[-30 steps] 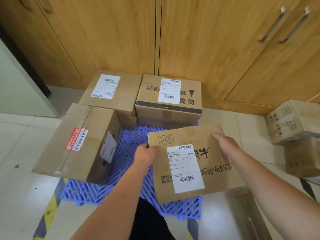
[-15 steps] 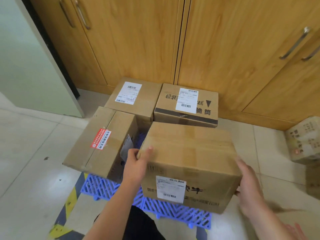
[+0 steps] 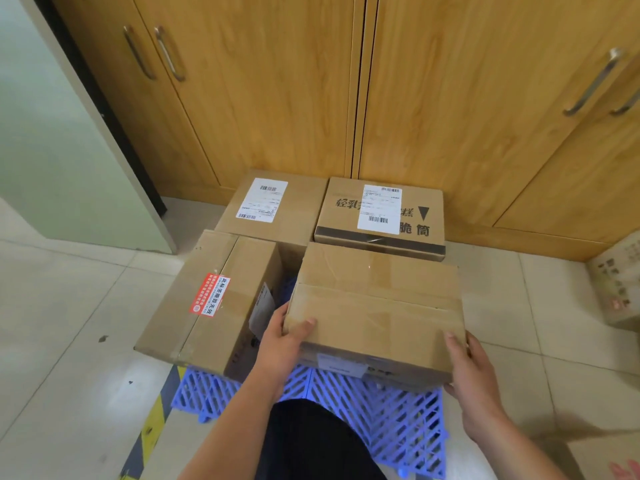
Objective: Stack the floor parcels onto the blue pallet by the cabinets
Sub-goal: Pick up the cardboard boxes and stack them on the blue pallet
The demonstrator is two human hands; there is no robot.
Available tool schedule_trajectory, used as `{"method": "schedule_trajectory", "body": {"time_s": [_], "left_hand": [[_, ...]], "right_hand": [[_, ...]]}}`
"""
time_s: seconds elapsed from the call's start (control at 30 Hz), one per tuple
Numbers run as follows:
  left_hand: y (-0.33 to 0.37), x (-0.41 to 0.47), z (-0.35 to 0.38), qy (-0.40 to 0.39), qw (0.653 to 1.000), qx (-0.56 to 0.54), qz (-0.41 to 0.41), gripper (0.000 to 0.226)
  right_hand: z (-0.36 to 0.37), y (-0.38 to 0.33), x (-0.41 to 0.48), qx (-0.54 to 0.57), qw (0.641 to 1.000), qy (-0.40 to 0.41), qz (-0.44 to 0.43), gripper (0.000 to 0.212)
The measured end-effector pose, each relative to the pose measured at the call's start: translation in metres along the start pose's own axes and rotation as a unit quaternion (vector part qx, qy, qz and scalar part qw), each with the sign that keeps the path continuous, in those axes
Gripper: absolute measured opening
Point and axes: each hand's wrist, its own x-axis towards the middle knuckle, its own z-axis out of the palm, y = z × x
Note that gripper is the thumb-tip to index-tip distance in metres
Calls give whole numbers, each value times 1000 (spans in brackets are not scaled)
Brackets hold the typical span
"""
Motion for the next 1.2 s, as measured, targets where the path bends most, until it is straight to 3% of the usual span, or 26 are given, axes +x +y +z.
{"method": "schedule_trajectory", "body": {"time_s": [0.13,0.4,0.57,0.83,0.9,1.07,1.2], "left_hand": [[0,19,7,30,999,17,30,53],[4,42,18,52,998,17,42,68],[8,47,18,56,997,33,42,58],[37,52,15,23,987,152,35,42],[35,58,19,23,989,146,21,38],[26,61,25,57,990,130,5,55],[63,51,19,35,986,155,-56,66]], "right_hand": [[14,8,14,-56,995,17,-82,36],[24,-2,46,-17,995,8,-102,33],[27,-2,44,-11,994,18,-111,33],[28,-8,38,-27,993,20,-112,28],[25,-2,43,-36,993,33,-110,25],[28,-4,45,-68,994,34,-82,32],[28,-28,38,-206,978,34,22,61]]}}
